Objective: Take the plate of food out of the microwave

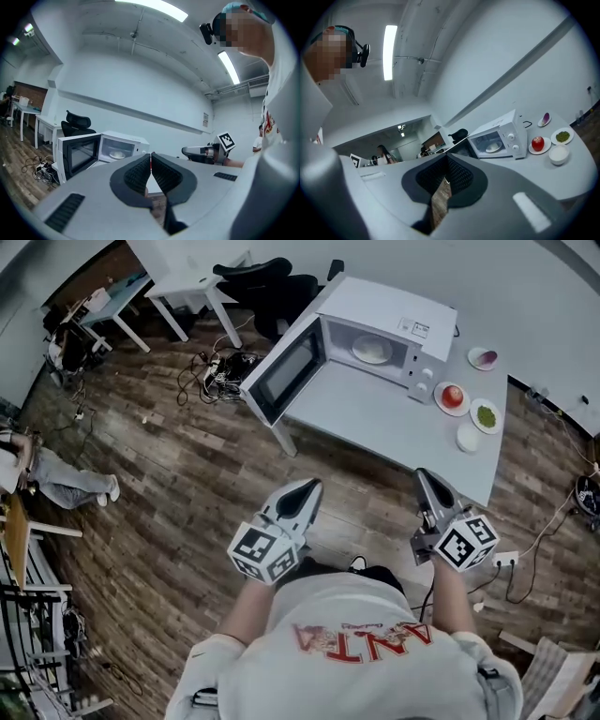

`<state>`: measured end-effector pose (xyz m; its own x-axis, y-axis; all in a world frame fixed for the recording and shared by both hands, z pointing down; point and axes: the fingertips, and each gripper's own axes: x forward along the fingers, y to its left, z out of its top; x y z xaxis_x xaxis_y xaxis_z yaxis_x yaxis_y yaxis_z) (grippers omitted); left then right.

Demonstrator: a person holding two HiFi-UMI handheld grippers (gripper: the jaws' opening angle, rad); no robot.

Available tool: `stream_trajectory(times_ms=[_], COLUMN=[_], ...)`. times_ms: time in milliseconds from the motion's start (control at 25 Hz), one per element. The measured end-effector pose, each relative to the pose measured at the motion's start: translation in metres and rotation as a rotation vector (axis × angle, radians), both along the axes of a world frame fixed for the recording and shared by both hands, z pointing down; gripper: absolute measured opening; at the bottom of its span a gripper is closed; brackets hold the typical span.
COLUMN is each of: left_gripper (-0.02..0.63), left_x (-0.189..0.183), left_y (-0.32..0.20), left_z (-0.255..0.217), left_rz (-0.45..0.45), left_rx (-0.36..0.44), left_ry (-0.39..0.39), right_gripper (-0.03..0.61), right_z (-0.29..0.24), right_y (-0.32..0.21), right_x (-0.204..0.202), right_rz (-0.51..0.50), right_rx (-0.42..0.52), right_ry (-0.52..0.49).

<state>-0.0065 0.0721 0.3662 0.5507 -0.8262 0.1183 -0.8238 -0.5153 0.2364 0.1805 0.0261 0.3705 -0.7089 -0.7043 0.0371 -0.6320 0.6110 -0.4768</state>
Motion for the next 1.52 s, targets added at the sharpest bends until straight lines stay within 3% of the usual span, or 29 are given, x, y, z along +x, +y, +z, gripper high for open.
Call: stream_trajectory(times_ms=[240, 440, 640, 800, 960, 1120, 1520], left_gripper=[0.014, 0.014, 0.009, 0.009, 0.009, 0.009, 0.009], left_x=[-0.004, -0.013, -0.040, -0.068, -0.085, -0.087, -0.070], left_y=[-0.052, -0.096, -0.143, -0.181, -0.205, -0.221, -0.269], left_z=[0.006, 0.008, 0.015, 0.013, 0.017, 0.026, 0.032], left_rz=[-0.016, 0.012, 0.046, 0.089, 0.130, 0.144, 0.132], left_rx=[-0.027, -0.019, 0.022, 0.030, 0.017, -0.006, -0.028], left_ry=[-0.003, 0.007, -0.046, -0.034, -0.015, 0.007, 0.002], right_gripper=[0.000, 0.000, 0.000, 0.001, 0.000, 0.000, 0.002], right_z=[0.025, 0.033, 0.025, 0.021, 0.020, 0.032, 0.093], right_y=[-0.041, -0.072, -0.114, -0.150, -0.176, -0.196, -0.282], right_x=[0.004, -0.005, -0.047, -0.087, -0.101, -0.103, -0.079], right_rz=[0.014, 0.046, 0.128, 0.162, 0.229, 0.275, 0.343], right_rx=[-0.062, -0.087, 0.000, -0.019, -0.041, -0.095, -0.305], right_ry=[-0.040, -0.016, 0.164, 0.167, 0.167, 0.128, -0.090])
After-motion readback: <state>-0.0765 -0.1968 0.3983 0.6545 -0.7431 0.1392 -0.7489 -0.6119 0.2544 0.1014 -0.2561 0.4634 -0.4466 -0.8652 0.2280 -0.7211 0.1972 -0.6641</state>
